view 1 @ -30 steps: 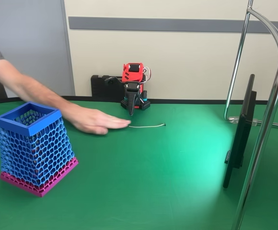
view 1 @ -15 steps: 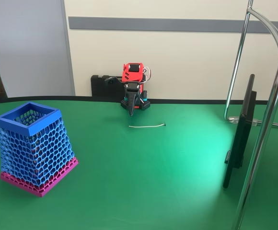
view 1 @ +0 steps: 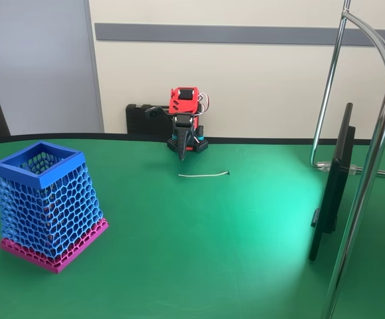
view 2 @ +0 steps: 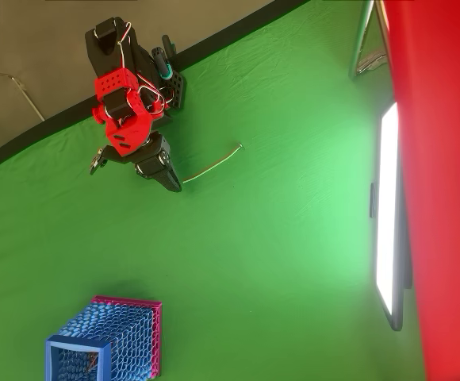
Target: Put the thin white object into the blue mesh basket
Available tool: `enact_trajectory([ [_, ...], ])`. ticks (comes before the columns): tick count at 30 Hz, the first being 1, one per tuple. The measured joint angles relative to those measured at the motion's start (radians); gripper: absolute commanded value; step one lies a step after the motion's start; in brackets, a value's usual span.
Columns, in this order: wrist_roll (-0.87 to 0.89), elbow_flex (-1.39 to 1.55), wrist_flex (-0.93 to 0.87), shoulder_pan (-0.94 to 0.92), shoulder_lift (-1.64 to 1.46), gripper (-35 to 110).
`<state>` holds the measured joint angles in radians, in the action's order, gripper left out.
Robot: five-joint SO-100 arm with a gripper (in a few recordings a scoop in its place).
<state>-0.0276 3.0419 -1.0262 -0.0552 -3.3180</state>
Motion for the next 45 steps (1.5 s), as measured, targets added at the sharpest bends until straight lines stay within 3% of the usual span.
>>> enact_trajectory([
  [11, -0.003, -0.086, 0.0, 0.064, 0.101, 1],
  [29, 0.069, -0.48, -0.051, 0.436, 0.741, 1],
  [39, 0.156, -0.623, -0.101, 0.555, 1.006, 1],
  [45, 0.21, -0.676, -0.146, 0.601, 1.089, 8],
])
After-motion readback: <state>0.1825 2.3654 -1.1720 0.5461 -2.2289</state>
